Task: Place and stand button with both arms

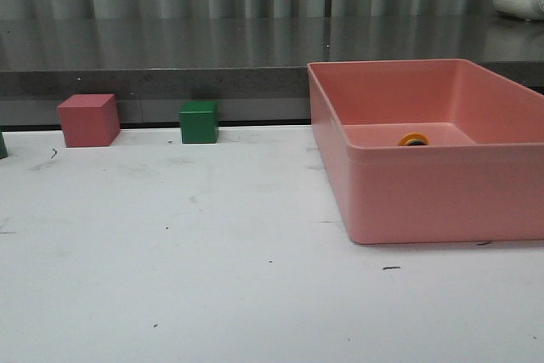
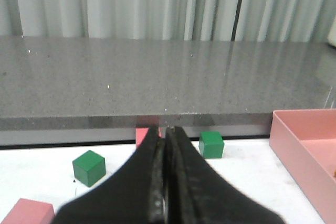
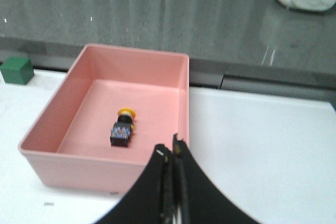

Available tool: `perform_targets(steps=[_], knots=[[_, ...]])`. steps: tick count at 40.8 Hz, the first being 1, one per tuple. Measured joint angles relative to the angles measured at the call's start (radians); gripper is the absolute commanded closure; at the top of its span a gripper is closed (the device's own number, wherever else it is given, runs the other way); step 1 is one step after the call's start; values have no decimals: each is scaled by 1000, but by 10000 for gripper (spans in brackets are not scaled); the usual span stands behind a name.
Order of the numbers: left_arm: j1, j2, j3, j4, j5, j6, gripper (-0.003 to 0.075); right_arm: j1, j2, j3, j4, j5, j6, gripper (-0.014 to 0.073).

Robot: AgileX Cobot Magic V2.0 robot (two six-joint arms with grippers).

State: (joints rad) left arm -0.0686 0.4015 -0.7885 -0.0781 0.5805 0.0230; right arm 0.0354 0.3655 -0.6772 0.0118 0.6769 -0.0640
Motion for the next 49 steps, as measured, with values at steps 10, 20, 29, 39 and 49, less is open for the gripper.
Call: perform_targets(steps=[10,20,29,39,49], knots=[[0,80,40,0,26,0,740,0,113,0,0,40,0,662],[0,124,77,0,34,0,728,0,186,0,0,44,0,652],[0,140,81,4,47,0,349,0,238,0,0,75,0,293],[0,140,81,4,47,0,227,0,283,0,26,77,0,18],[0,140,81,4,47,0,227,2,369,-48,126,117,0,22]])
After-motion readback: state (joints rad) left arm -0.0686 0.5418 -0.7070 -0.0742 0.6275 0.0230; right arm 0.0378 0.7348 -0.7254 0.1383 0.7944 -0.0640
